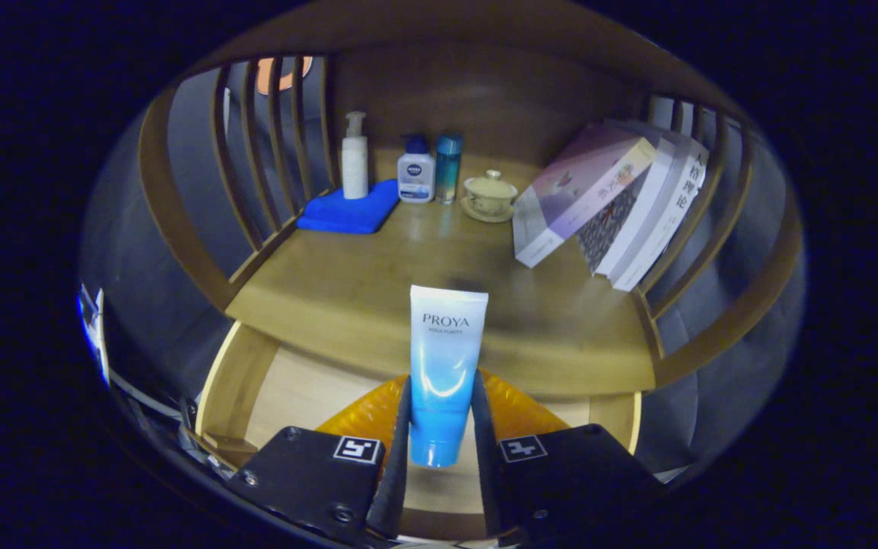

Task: Pull open the drawer, take out the items inside it, and place them on the countertop above the cabinet.

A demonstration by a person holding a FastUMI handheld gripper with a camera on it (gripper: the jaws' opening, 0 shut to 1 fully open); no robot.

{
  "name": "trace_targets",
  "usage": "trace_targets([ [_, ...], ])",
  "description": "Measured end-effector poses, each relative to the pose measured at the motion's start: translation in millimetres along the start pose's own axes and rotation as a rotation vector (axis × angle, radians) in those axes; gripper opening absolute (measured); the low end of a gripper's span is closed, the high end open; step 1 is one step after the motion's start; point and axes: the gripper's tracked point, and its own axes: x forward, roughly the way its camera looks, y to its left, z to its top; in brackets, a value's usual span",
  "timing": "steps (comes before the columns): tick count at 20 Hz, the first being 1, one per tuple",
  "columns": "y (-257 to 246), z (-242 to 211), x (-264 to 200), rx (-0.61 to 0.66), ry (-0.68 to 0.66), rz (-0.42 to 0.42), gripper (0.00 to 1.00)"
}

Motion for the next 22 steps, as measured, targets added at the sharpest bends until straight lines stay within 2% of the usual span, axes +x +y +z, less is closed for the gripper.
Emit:
trace_targets([
  [2,3.5,10.1,18.1,0.009,0.004,0.004,0.43],
  [8,-1.7,25.6,64.4,-0.012,0.026,-0.063,0.43],
  [13,-1.0,38.1,85.3,-0.018,-0.009,-0.087,0.43],
  [16,2.5,39.1,86.1,-0.025,-0.023,-0.086,0.46],
  [18,1.7,41.9,84.9,-0.015,-0.049,-0.095,0.52],
  [22,4.7,47.5,55.4,-0.022,-0.126,-0.094,0.53],
])
